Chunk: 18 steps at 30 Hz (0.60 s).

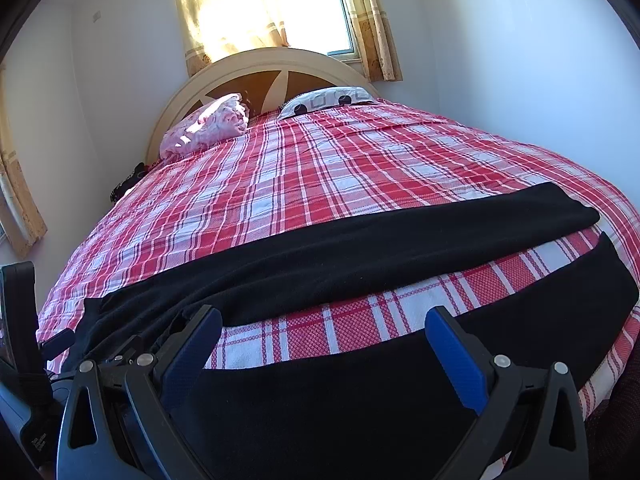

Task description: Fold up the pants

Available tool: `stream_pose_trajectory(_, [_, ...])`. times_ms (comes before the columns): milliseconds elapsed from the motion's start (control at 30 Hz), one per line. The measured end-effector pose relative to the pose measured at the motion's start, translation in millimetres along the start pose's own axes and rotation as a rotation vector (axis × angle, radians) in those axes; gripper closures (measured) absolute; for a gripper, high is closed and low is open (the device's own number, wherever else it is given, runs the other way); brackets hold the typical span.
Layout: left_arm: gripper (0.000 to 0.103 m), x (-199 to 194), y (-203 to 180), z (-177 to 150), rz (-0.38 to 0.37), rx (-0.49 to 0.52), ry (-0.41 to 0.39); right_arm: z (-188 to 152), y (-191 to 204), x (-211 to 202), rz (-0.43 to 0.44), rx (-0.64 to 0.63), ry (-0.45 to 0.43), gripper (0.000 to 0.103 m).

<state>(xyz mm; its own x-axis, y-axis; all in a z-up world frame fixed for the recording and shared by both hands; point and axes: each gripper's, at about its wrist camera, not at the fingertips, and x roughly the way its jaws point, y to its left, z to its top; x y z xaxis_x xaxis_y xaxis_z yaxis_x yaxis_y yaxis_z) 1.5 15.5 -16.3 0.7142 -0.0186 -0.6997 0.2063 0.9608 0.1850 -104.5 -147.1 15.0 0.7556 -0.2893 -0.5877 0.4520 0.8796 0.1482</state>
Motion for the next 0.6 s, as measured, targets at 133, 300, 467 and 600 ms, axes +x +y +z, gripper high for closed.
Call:
stream_pose_trajectory(133, [0.000,0.7,0.9,-0.1,-0.001,0.000,0.003,1.8,0.0,1.1,0.000,-0.001,-0.001,0.001])
stream_pose_trajectory(300, [0.000,3.6,2.6,-1.5,-0.005,-0.001,0.009,0.4,1.3,4.1,0.004,-0.005,0.006,0.001])
stream_pose_trajectory(467, [0.000,11.4,12.4,-1.5,-0.008,-0.003,0.029,1.0,4.1,7.7,0.023,-0.024,0.016,0.001])
stream_pose_trajectory(600, [0.000,24.0,33.8,5.7,0.025,-0.050,0.047,11.3,4.8,16.2,0.043,-0.060,0.029,0.001])
